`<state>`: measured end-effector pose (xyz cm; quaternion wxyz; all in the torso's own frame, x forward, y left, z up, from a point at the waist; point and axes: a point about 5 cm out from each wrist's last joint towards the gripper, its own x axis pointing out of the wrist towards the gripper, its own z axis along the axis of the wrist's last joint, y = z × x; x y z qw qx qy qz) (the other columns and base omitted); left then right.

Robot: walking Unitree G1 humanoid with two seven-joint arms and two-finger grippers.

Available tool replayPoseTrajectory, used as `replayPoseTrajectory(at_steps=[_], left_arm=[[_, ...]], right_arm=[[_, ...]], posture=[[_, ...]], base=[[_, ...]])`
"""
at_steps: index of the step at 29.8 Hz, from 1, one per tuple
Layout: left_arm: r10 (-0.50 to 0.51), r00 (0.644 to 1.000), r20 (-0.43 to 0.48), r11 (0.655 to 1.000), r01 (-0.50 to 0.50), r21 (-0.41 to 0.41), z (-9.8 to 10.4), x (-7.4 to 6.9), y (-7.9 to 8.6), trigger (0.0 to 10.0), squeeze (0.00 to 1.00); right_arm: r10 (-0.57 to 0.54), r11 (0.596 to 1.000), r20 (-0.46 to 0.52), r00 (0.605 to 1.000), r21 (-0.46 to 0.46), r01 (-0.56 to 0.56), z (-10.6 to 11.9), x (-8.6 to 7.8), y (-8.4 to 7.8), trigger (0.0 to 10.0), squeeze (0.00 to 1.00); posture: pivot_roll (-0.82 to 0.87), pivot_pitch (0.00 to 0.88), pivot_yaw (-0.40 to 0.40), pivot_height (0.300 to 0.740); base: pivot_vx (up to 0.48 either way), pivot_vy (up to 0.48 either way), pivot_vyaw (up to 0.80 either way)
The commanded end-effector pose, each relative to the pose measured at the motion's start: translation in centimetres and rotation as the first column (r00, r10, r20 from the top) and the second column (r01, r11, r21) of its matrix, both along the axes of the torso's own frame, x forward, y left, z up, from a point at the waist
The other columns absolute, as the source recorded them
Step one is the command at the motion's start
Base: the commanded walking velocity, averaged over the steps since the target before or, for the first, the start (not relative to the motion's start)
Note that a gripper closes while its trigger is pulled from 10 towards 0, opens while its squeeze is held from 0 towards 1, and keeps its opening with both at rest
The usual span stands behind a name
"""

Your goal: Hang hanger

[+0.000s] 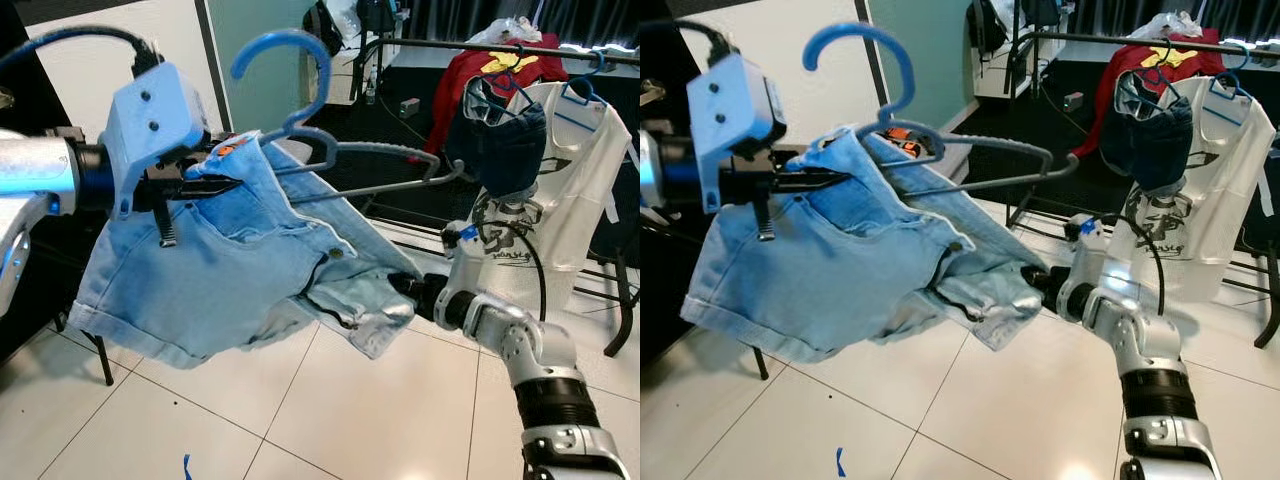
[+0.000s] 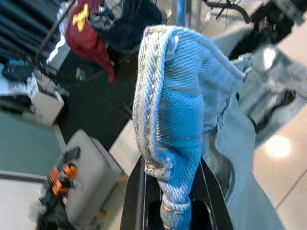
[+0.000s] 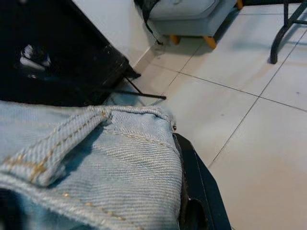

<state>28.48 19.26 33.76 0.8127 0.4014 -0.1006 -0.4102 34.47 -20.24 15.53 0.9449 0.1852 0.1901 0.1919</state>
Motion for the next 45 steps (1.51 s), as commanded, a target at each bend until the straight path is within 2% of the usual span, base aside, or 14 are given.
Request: replayPoseTrajectory(at_steps=[1, 2, 9, 10, 14, 16, 27, 29, 32, 34, 37, 38, 42, 45], left_arm=[[0.041, 0.998, 0.052, 0.999, -0.042, 0.012, 0.6, -0.1, 0.7, 5.3, 0.00], [0.007, 1.000, 0.031, 0.999, -0.008, 0.043, -0.4, -0.4, 0.6, 10.0, 0.00], [-0.082, 0.996, -0.047, 0.990, 0.086, 0.113, -3.2, -1.4, -0.7, 10.0, 0.00], [-0.082, 0.996, -0.047, 0.990, 0.086, 0.113, -3.2, -1.4, -0.7, 10.0, 0.00], [-0.045, 0.995, -0.088, 0.976, 0.062, 0.207, -6.0, -1.0, -1.3, 10.0, 0.00], [0.004, 0.997, -0.073, 0.972, 0.013, 0.234, -6.7, -0.4, -1.2, 10.0, 0.00], [0.115, 0.993, -0.030, 0.955, -0.102, 0.280, -7.5, 0.6, 0.0, 10.0, 0.00], [0.208, 0.978, 0.030, 0.919, -0.206, 0.337, -7.8, 1.4, 1.1, 10.0, 0.00], [0.208, 0.978, 0.030, 0.919, -0.206, 0.337, -7.8, 1.4, 1.1, 10.0, 0.00], [0.267, 0.961, 0.076, 0.885, -0.275, 0.375, -8.1, 1.8, 1.8, 10.0, 0.00], [0.267, 0.961, 0.076, 0.885, -0.275, 0.375, -8.1, 1.8, 1.8, 10.0, 0.00], [0.291, 0.952, 0.094, 0.874, -0.304, 0.379, -8.1, 2.0, 2.0, 10.0, 0.00], [0.351, 0.927, 0.136, 0.859, -0.376, 0.349, -8.5, 2.7, 1.2, 10.0, 0.00], [0.351, 0.927, 0.136, 0.859, -0.376, 0.349, -8.5, 2.7, 1.2, 10.0, 0.00]], right_arm=[[-0.023, 1.000, -0.005, 1.000, 0.009, 0.023, 0.3, 0.1, -0.4, 0.0, 0.00], [-0.039, 0.999, 0.001, 0.999, 0.032, 0.039, 0.9, 0.3, -0.7, 0.0, 0.00], [-0.077, 0.993, 0.008, 0.997, 0.085, 0.076, 2.3, 0.9, -1.1, 0.0, 0.00], [-0.077, 0.993, 0.008, 0.997, 0.085, 0.076, 2.3, 0.9, -1.1, 0.0, 0.00], [-0.094, 0.991, 0.023, 0.995, 0.103, 0.091, 3.4, 1.4, -0.7, 0.0, 0.00], [-0.091, 0.990, 0.027, 0.996, 0.110, 0.087, 3.8, 1.4, -0.6, 0.0, 0.00], [-0.106, 0.987, 0.024, 0.994, 0.124, 0.103, 4.2, 1.5, -0.7, 0.0, 0.00], [-0.124, 0.983, 0.031, 0.992, 0.142, 0.119, 4.8, 1.7, -0.8, 0.0, 0.00], [-0.124, 0.983, 0.031, 0.992, 0.142, 0.119, 4.8, 1.7, -0.8, 0.0, 0.00], [-0.142, 0.978, 0.037, 0.989, 0.158, 0.135, 5.3, 2.0, -0.9, 0.0, 0.00], [-0.142, 0.978, 0.037, 0.989, 0.158, 0.135, 5.3, 2.0, -0.9, 0.0, 0.00], [-0.143, 0.977, 0.043, 0.989, 0.165, 0.134, 5.6, 2.0, -0.8, 0.0, 0.00], [-0.093, 0.981, 0.073, 0.993, 0.175, 0.079, 6.7, 2.0, 0.8, 0.0, 0.00], [-0.093, 0.981, 0.073, 0.993, 0.175, 0.079, 6.7, 2.0, 0.8, 0.0, 0.00]], posture=[[-0.09, 0.000, 0.053, 0.736], [-0.09, 0.000, 0.055, 0.736], [-0.09, 0.000, 0.051, 0.736], [-0.09, 0.000, 0.051, 0.736], [-0.09, 0.000, 0.047, 0.736], [-0.09, 0.000, 0.046, 0.736], [-0.09, 0.000, 0.046, 0.736], [-0.09, 0.000, 0.046, 0.736], [-0.09, 0.000, 0.046, 0.736], [-0.09, 0.000, 0.043, 0.736], [-0.09, 0.000, 0.043, 0.736], [-0.09, 0.000, 0.044, 0.736], [-0.09, 0.000, 0.043, 0.736], [-0.09, 0.000, 0.043, 0.736]], base=[[0.000, 0.000, 0.00], [0.000, 0.000, 0.00], [0.000, 0.000, 0.00], [0.000, 0.000, 0.00], [0.000, 0.000, 0.00], [0.000, 0.000, 0.00], [0.000, 0.000, 0.00], [0.000, 0.000, 0.00], [0.000, 0.000, 0.00], [0.000, 0.000, 0.00], [0.000, 0.000, 0.00], [0.000, 0.000, 0.00], [0.000, 0.000, 0.00], [0.000, 0.000, 0.00]])
